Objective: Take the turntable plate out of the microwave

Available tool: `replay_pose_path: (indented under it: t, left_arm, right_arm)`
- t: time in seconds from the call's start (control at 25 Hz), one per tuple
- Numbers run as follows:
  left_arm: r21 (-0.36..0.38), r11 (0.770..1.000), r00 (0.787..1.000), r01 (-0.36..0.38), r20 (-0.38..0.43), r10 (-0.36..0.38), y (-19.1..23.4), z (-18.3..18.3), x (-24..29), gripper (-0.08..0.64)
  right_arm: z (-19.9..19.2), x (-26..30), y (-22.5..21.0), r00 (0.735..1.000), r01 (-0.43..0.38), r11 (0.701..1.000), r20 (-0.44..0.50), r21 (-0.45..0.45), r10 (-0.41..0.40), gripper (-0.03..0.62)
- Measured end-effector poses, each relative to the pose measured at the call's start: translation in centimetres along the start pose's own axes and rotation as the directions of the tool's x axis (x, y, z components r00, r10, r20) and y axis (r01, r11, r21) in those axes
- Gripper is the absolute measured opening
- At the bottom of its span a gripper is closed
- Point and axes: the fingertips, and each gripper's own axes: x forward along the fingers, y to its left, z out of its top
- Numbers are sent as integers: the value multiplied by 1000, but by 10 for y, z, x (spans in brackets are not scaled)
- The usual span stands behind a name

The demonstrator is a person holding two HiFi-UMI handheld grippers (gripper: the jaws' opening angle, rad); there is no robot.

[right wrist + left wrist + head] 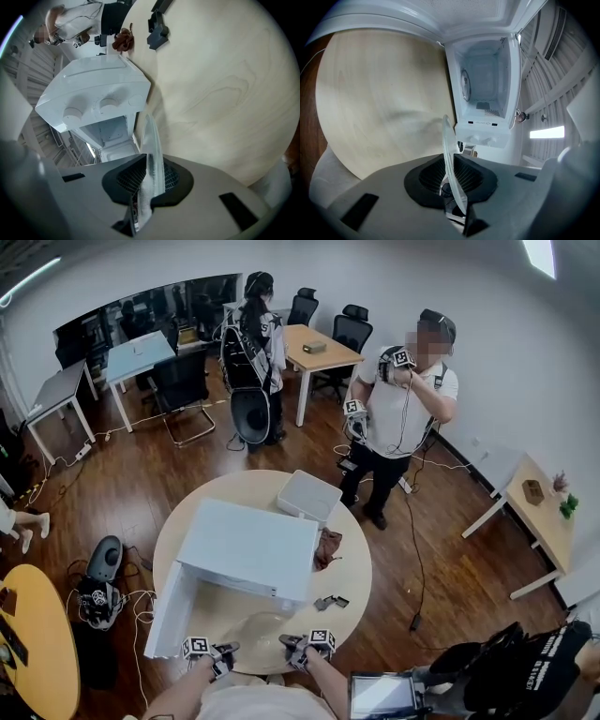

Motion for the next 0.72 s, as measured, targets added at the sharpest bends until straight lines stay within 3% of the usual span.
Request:
replay_pose_path:
  t: [0.72]
  left_arm:
    - [10, 1000, 1000, -8, -3, 8, 4, 4, -5, 41]
  right_arm:
    - [-2, 9, -2, 1000, 14, 1000, -7, -17, -14, 28]
